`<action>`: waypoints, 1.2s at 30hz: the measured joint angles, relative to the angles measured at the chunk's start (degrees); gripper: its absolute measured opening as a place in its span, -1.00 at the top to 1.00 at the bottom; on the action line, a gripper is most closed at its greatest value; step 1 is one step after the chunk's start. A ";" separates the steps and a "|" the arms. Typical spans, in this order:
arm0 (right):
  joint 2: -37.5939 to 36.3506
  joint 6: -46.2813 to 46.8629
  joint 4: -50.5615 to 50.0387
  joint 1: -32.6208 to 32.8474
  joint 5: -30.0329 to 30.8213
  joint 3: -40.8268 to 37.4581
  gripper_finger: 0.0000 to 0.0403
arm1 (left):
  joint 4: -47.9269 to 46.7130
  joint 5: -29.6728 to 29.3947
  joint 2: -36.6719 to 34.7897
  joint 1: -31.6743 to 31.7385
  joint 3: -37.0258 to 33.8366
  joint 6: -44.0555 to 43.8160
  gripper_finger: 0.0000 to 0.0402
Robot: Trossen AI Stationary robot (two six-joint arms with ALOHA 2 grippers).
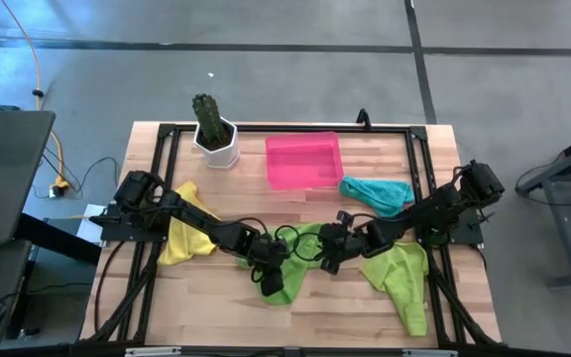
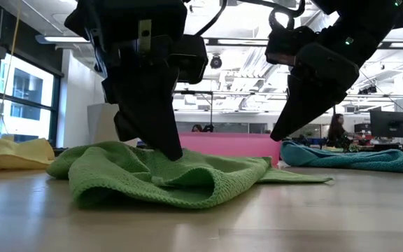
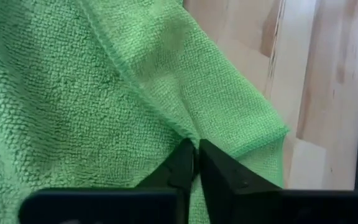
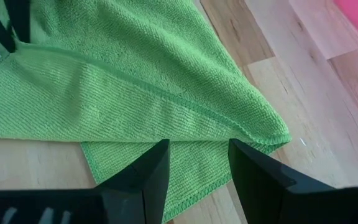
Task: Roll microfiber towels into tight, uniform cylinder then place into a basket
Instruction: Roll the green microfiber cloth
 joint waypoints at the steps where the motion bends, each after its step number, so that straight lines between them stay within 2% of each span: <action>1: 0.00 0.00 -0.02 0.00 0.31 0.00 0.22 | 0.00 0.41 0.00 0.00 0.00 0.02 0.97; 9: 0.00 -3.21 0.50 0.00 2.47 0.00 0.22 | -1.00 3.91 -1.51 -0.31 0.06 3.80 0.99; 15: 0.00 -7.87 1.50 -0.17 2.46 0.00 0.22 | -9.34 3.78 -6.78 -1.30 0.02 4.48 0.99; 19: 0.04 -7.88 2.24 -0.43 2.45 0.00 0.22 | -16.30 1.77 -11.55 -2.86 0.07 4.27 1.00; 24: 0.04 -3.47 3.66 -0.83 2.93 0.00 0.18 | -22.14 -4.30 -17.31 -4.39 0.04 1.94 1.00; 30: 0.04 0.59 2.54 -0.76 1.62 0.00 -0.01 | -25.78 -8.87 -22.00 -5.68 0.05 1.31 1.00; 36: 0.04 5.27 -0.39 -0.63 -0.52 0.00 -0.13 | -28.44 -9.71 -22.96 -5.62 0.07 1.32 1.00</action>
